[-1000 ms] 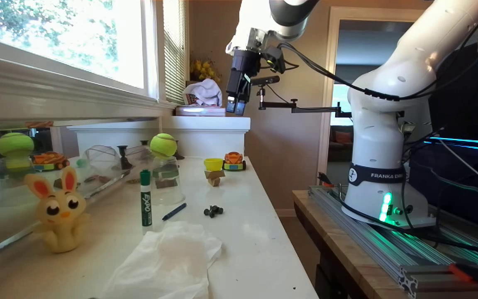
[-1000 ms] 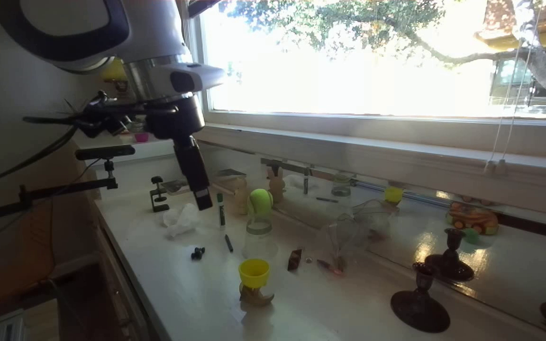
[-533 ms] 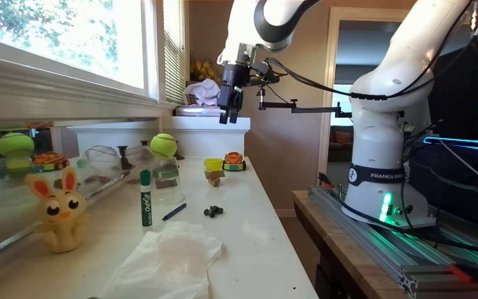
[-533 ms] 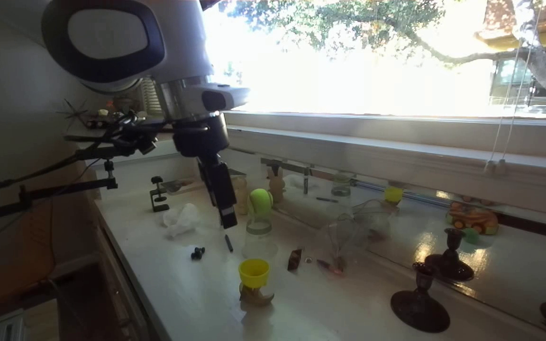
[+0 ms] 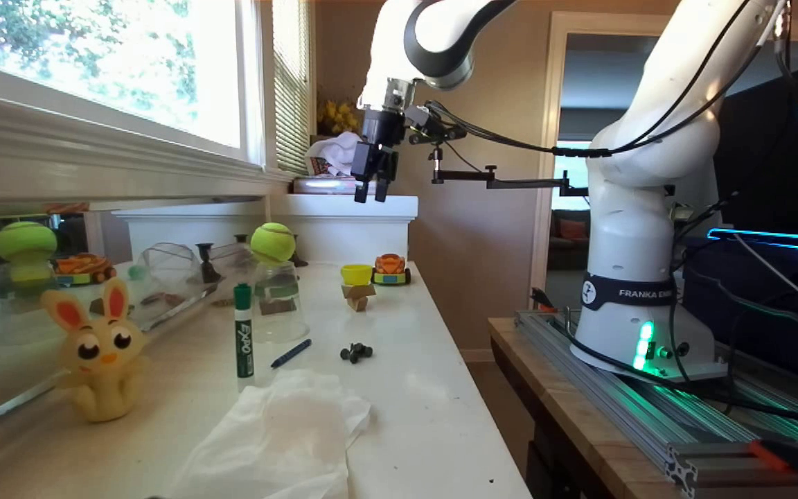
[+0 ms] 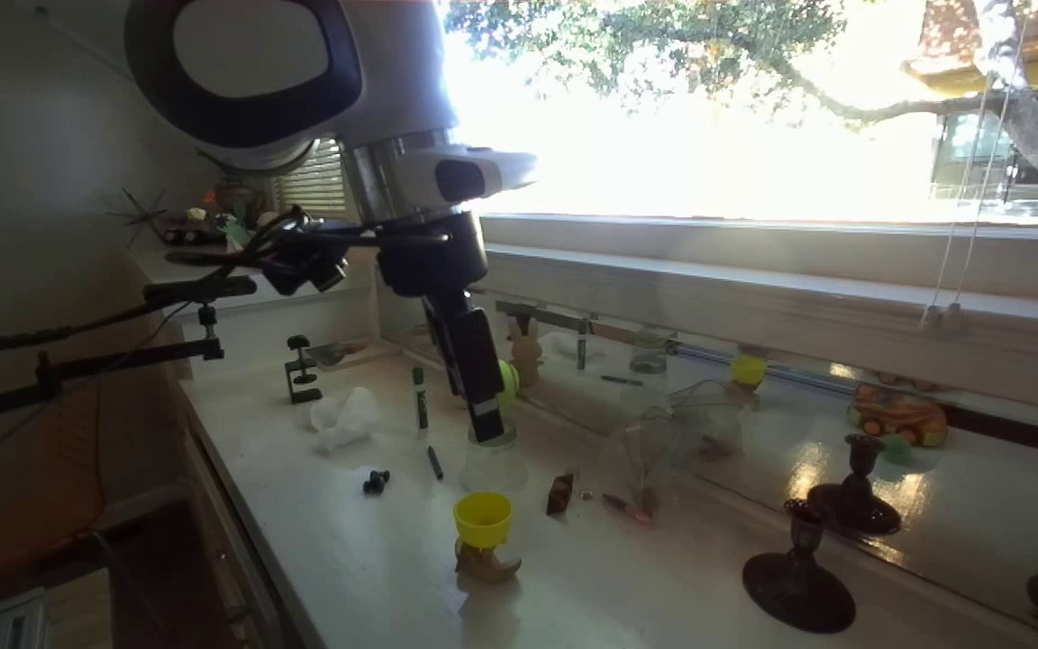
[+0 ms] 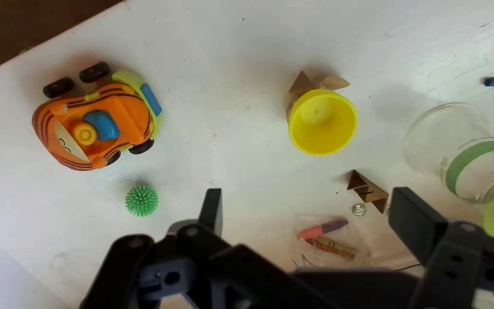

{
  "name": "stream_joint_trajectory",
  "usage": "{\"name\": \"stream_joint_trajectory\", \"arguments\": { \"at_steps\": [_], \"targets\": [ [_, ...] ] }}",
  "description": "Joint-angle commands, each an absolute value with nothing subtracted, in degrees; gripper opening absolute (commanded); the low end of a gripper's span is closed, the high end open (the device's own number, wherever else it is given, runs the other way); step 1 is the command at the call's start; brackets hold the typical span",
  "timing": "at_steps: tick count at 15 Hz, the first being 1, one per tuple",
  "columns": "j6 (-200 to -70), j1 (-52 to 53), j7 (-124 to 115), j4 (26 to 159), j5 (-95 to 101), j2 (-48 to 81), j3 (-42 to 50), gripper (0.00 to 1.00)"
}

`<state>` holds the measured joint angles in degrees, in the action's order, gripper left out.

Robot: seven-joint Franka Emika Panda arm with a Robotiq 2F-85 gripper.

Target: Put the yellow bowl on the counter, then place the green toy in it

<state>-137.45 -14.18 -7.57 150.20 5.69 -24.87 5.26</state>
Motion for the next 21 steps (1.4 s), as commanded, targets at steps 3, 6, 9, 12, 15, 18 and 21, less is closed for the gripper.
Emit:
{"name": "stream_joint_trajectory", "arguments": {
  "at_steps": [3,6,9,12,15,18,21],
  "targets": [
    [-136.36,-10.75,-5.57,147.57,4.75,-19.79,5.25,1.0],
    [-136.41,-8.92,-4.84,147.78,4.51,-18.1,5.01,1.0],
    [-137.09,-8.11,-4.79,148.17,5.01,-16.74,4.83,1.0],
    [-141.65,-8.2,-5.93,149.24,5.04,-15.87,4.98,1.0],
    [-141.59,-8.4,-6.32,149.34,5.53,-16.14,4.7,1.0],
    [-142.69,-8.45,-6.35,149.34,5.53,-15.72,4.71,1.0],
    [-144.02,-9.53,-6.47,150.26,7.56,-15.05,4.89,1.0]
  ]
}}
